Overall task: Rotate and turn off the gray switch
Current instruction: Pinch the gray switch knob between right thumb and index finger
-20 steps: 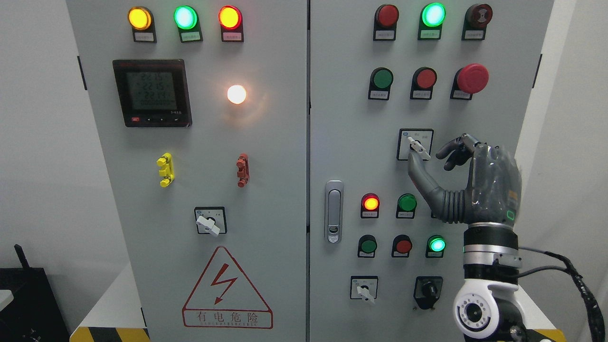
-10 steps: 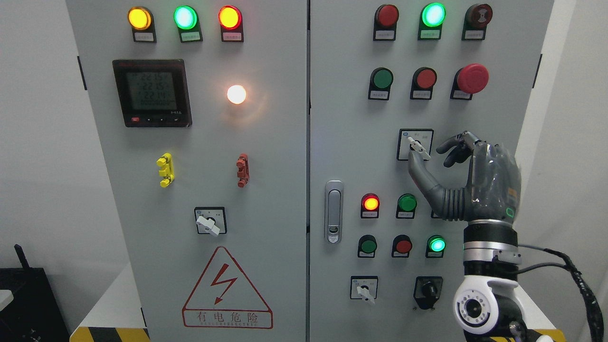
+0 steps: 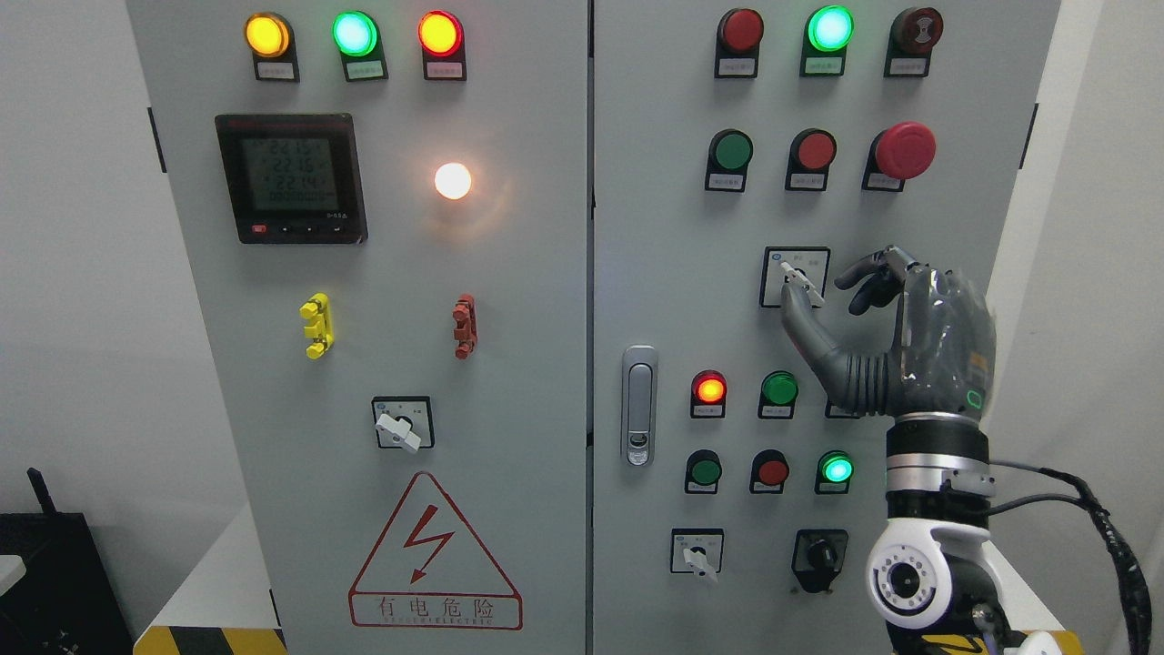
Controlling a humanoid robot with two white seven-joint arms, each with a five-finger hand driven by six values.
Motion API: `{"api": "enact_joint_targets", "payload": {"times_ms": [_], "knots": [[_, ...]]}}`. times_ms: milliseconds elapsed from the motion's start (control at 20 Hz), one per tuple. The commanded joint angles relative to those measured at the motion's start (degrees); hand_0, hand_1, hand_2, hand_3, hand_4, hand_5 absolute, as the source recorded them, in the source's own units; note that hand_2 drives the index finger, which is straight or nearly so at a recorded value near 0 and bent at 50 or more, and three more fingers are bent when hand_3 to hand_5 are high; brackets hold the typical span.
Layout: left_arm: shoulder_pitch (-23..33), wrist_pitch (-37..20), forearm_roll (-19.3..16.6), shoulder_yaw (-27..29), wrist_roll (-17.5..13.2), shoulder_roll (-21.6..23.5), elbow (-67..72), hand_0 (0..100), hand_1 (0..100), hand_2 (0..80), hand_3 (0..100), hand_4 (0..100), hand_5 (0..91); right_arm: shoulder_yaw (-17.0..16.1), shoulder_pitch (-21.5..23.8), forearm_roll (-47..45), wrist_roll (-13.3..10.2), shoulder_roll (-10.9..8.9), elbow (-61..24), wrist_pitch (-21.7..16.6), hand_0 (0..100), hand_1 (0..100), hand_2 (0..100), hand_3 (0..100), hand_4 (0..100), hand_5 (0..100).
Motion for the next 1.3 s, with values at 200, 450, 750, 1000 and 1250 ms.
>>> {"api": "enact_joint_targets", "payload": {"times_ms": [200,450,750,1000,1250], "knots": [[0.0,0.0,-0.4,1.8,0.0,0.0,1.3,12,39,0.0,0,0,0.0,0.1,-0.4,0.1,0.0,0.06,1.4,0.1,15,41,56,76,71,95],[0.0,0.0,-0.4,1.8,0.0,0.0,1.3,12,39,0.0,0,0,0.0,0.3,-0.8,0.1,0.0,0.23,1.4,0.1,16,41,57,76,71,95],[0.0,0.0,-0.4,1.8,0.1,0.0,1.3,12,39,0.0,0,0,0.0,0.3,-0.9,0.2,0.0,0.32,1.5,0.1,17,42,60,77,72,95],[0.0,0.0,-0.4,1.8,0.1,0.0,1.3,12,39,0.0,0,0,0.0,0.4,-1.1,0.2,0.0,0.41,1.5,0.1,19,41,60,79,72,95],[0.1,0.0,-0.4,1.8,0.0,0.0,1.3,12,39,0.0,0,0,0.0,1.0,-1.2,0.2,0.2,0.5,1.7,0.1,19,41,60,79,72,96]]}}
